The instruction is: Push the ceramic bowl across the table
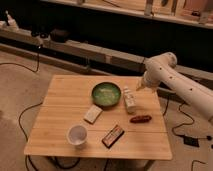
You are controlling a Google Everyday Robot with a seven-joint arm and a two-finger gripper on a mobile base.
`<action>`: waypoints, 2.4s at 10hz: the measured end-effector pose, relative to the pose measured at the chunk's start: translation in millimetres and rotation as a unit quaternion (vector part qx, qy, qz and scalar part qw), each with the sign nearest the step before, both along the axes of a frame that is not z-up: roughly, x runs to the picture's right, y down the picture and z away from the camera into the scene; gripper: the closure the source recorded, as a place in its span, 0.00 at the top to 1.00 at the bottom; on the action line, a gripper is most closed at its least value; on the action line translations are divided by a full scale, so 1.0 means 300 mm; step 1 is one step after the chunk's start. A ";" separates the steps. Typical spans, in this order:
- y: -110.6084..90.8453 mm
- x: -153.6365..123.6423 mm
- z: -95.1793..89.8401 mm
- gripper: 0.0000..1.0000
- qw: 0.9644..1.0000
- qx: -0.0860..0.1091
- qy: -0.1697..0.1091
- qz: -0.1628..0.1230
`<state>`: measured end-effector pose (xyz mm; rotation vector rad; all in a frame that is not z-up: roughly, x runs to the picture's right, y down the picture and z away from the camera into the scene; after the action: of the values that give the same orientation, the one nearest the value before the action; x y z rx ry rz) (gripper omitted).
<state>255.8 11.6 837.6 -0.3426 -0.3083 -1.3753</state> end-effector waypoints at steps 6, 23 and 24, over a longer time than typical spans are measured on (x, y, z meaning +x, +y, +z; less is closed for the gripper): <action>-0.050 -0.023 -0.005 0.00 0.999 0.030 -0.012 -0.006; -0.015 -0.262 0.243 0.00 0.979 0.100 -0.174 -0.036; -0.021 -0.271 0.257 0.00 0.976 0.109 -0.182 -0.042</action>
<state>174.4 5.3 914.8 0.0831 -0.4423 -1.5391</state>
